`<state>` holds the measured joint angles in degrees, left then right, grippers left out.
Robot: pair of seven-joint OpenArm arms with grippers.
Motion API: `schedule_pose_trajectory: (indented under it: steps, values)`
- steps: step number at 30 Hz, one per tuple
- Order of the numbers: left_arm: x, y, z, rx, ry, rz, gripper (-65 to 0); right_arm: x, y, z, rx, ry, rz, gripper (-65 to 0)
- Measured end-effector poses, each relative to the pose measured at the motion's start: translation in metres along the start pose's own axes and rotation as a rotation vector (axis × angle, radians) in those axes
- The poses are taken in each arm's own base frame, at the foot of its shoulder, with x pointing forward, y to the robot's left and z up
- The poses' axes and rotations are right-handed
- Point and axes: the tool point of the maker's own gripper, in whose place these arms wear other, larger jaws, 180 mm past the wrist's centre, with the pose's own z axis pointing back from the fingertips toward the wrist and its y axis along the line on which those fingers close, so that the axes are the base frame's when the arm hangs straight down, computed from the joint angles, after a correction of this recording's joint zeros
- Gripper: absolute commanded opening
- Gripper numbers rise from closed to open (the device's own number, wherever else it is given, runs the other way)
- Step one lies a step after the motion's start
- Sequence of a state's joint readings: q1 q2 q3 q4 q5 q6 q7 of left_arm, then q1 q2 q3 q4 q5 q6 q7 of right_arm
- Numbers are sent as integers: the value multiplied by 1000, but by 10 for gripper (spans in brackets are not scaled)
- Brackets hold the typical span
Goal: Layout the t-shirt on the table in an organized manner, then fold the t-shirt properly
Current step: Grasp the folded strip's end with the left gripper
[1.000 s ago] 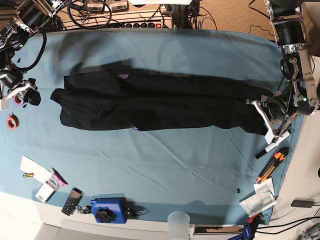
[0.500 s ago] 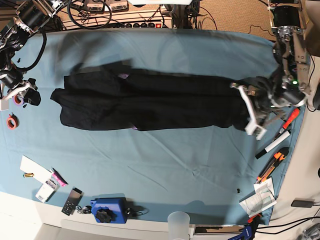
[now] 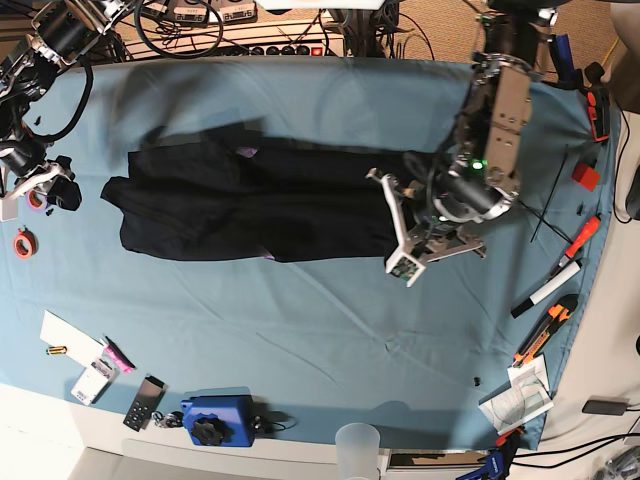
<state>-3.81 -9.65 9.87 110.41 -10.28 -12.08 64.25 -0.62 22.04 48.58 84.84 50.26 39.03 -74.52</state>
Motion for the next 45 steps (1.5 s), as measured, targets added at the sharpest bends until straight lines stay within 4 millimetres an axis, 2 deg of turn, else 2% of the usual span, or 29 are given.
schedule_pose_trajectory:
  steps: [4, 8, 21, 24, 26, 30, 32, 36, 42, 45]
  values:
    - [6, -16, -8, -27, -6, 45, -650, 0, 0, 0, 0, 0, 0, -448]
    - [2, -31, -18, -68, 18, 73, -650, 0, 0, 0, 0, 0, 0, -448]
    - [19, -49, -20, -117, -38, 98, -650, 0, 0, 0, 0, 0, 0, -448]
    - [21, -58, -19, -167, -51, 77, -418, 0, 0, 0, 0, 0, 0, -448]
    - [27, -69, -16, -232, -78, 109, -322, 0, 0, 0, 0, 0, 0, -448]
    - [41, -98, -5, -413, -132, 193, -315, 0, 0, 0, 0, 0, 0, -448]
    - [46, -106, 1, -461, -156, 172, -315, 0, 0, 0, 0, 0, 0, -448]
    - [56, -103, 10, -442, -199, 131, -316, 1, 0, 0, 0, -4, 0, -448]
    - [23, -62, -6, -204, -38, 123, -317, 1, 1, 0, 3, -6, -1, -448]
    - [15, -50, -8, -153, -10, 119, -317, 4, 5, 0, 28, -23, -10, -448]
